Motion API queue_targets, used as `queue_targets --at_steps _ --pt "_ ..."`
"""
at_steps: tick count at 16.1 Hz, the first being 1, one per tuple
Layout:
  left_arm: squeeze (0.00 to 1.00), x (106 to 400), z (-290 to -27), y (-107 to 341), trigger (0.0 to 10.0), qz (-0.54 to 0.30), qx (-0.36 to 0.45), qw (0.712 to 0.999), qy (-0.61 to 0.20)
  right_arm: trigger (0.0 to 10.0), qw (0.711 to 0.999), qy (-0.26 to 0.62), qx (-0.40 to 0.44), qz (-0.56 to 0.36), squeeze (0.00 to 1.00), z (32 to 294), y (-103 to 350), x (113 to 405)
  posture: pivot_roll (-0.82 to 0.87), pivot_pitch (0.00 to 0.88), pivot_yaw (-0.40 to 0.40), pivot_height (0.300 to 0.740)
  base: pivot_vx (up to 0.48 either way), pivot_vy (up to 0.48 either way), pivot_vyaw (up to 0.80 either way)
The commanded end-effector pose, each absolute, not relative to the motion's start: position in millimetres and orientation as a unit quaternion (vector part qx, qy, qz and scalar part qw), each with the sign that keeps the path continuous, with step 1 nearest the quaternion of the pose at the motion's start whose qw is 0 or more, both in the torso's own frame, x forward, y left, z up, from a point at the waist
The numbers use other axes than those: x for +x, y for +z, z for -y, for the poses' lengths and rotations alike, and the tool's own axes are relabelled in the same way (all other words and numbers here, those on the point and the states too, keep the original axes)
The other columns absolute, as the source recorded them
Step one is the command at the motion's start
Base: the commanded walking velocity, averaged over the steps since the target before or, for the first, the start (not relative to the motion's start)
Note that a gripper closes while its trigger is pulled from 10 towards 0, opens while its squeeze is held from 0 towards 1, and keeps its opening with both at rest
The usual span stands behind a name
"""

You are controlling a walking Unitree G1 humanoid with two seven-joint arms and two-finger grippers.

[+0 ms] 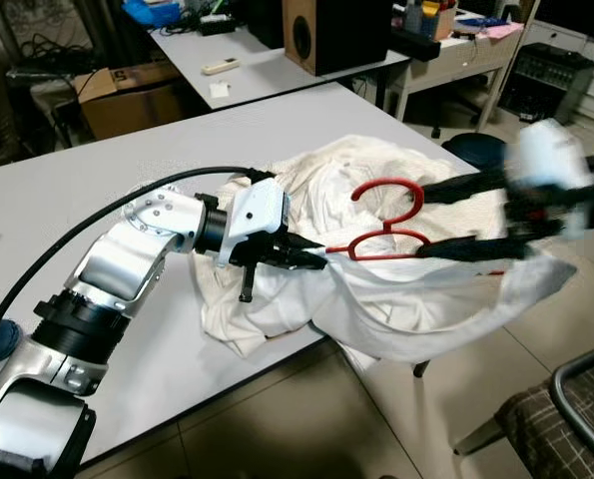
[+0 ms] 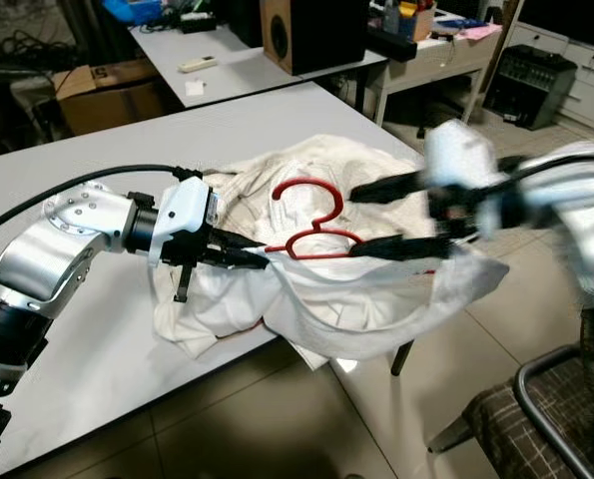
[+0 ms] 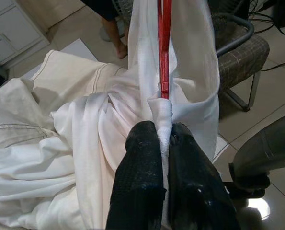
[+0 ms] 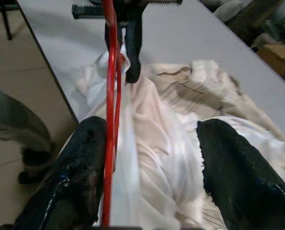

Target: Hang hanger

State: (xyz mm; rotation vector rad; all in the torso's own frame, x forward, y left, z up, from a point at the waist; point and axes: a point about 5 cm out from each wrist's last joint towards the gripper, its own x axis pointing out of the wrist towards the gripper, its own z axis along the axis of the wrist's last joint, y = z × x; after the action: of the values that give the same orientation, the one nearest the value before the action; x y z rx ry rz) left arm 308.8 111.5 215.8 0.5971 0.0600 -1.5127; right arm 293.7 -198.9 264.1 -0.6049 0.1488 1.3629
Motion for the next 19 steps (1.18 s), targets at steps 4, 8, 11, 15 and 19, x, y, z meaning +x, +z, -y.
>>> queue_targets --at_steps 4,8,11,15,19 --pt "0.0 310.4 -111.6 222.8 0.0 -0.022 0.29 0.679 -0.674 0.0 0.717 0.638 -0.271 -0.075 0.0 186.7 260.2 294.1 -0.15 0.0 0.086 0.74 0.0 0.0 0.0" --pt "0.0 310.2 -110.8 224.3 0.0 -0.021 0.301 0.675 -0.674 0.0 0.708 0.645 -0.27 -0.095 0.0 185.7 256.3 295.8 -0.15 0.0 0.083 0.74 0.0 0.0 0.0" --pt "0.0 308.7 -111.0 226.0 0.0 -0.02 0.303 0.672 -0.675 0.0 0.704 0.647 -0.273 -0.105 0.0 185.0 254.3 296.2 -0.15 0.0 0.082 0.74 0.0 0.0 0.0" --pt "0.0 305.8 -110.5 228.9 0.0 -0.019 0.311 0.668 -0.676 0.0 0.701 0.643 -0.286 -0.117 0.0 182.3 248.8 300.4 -0.14 0.0 0.066 0.74 0.0 0.0 0.0" --pt "0.0 303.7 -112.5 230.1 0.0 -0.02 0.315 0.668 -0.674 0.0 0.7 0.643 -0.286 -0.119 0.0 180.1 244.8 302.1 -0.12 0.0 0.054 0.74 0.0 0.0 0.0"
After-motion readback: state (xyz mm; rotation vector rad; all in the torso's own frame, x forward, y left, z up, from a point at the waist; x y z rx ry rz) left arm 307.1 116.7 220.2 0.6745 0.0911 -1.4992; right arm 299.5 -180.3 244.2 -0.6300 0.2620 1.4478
